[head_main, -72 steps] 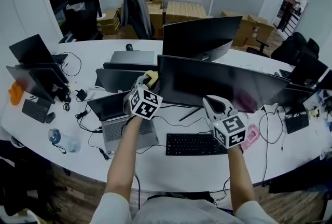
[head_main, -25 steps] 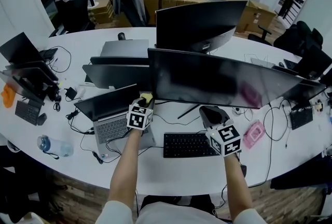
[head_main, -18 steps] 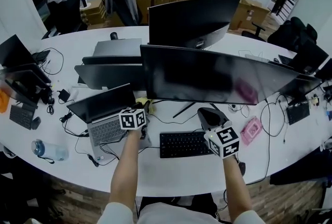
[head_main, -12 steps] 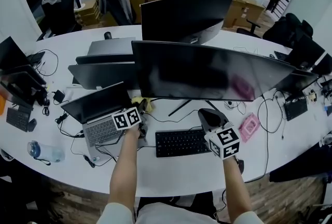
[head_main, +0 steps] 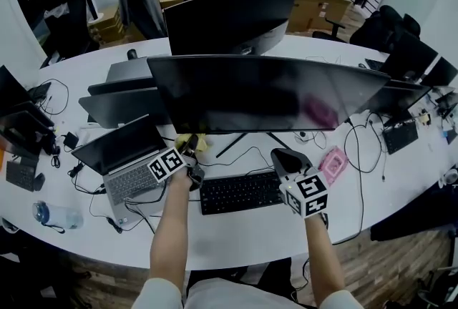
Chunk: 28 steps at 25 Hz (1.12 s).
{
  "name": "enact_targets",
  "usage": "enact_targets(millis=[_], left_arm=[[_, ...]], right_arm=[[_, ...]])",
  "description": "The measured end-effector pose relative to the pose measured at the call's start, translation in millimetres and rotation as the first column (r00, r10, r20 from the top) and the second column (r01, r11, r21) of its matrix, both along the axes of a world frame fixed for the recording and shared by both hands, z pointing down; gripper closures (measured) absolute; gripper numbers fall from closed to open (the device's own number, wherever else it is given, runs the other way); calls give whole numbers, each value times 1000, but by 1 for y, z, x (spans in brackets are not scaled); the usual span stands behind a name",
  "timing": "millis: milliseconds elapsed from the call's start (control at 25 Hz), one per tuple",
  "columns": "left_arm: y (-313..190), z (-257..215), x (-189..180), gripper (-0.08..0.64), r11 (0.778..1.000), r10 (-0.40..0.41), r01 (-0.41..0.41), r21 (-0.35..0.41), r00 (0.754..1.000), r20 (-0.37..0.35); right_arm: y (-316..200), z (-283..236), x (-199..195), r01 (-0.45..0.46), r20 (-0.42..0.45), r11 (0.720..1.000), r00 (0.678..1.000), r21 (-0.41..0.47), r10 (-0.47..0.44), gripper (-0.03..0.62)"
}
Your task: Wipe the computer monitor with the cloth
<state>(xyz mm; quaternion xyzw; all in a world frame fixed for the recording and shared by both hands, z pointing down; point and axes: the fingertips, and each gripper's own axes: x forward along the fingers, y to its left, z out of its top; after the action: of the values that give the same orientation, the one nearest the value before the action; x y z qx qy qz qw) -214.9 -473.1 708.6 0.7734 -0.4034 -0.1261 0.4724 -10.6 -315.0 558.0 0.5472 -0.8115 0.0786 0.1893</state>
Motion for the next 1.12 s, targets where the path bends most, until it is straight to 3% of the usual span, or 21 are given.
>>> enact_targets(millis=[320, 1120], left_arm=[[8, -1, 44, 492, 1000, 6, -6, -26, 1000, -18], [33, -3, 167, 492, 996, 46, -49, -74, 998, -32]], right_arm=[[12, -3, 56, -53, 17, 999, 998, 4, 53, 566], [26, -8, 176, -80, 28, 996, 996, -26, 80, 566]])
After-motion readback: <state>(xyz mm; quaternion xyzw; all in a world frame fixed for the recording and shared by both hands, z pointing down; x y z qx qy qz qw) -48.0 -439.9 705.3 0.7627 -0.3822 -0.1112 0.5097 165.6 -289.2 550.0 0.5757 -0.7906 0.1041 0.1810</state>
